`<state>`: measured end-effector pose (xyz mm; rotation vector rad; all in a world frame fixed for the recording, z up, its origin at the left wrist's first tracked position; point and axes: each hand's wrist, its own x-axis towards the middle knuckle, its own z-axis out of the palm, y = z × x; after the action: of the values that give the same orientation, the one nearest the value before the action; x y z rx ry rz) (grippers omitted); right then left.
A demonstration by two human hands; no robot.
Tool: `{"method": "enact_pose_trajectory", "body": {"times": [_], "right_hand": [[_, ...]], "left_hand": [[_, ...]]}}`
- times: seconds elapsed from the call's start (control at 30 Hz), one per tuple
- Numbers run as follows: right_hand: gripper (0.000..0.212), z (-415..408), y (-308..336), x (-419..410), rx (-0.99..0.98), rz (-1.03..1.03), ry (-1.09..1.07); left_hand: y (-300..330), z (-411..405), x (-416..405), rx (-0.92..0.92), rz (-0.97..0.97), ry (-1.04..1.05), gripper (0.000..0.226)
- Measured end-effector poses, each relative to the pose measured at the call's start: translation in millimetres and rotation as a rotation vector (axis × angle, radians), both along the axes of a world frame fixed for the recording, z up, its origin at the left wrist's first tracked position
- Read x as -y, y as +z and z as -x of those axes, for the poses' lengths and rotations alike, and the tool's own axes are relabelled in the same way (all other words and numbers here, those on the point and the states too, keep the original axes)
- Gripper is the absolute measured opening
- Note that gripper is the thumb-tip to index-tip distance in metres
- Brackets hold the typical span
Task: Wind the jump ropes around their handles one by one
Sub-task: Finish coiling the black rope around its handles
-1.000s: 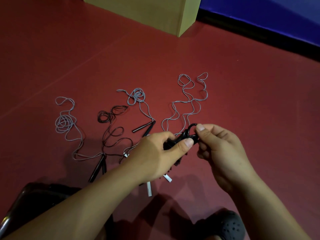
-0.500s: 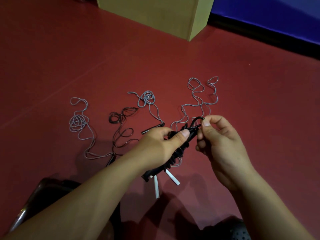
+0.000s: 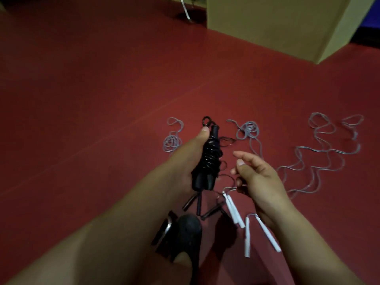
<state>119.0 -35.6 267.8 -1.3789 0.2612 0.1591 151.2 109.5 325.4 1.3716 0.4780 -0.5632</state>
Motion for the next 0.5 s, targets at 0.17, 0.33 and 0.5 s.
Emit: {"method": "enact_pose_trajectory", "body": {"times": [0.17, 0.33, 0.5], "right_hand": [[0.018, -10, -42, -73, -0.084, 0.027, 0.123], [0.019, -11, -94, -138, -0.175, 0.108, 0.275], [0.017, -7, -146, -189, -0.248, 0.156, 0.449]], "left_hand": [[-56, 9, -80, -0.046, -0.235, 0.060, 0.055], [-139, 54, -141, -0.214, -0.210, 0.301, 0.049], [-209, 92, -168, -0.443, -0.075, 0.509, 0.053]]}}
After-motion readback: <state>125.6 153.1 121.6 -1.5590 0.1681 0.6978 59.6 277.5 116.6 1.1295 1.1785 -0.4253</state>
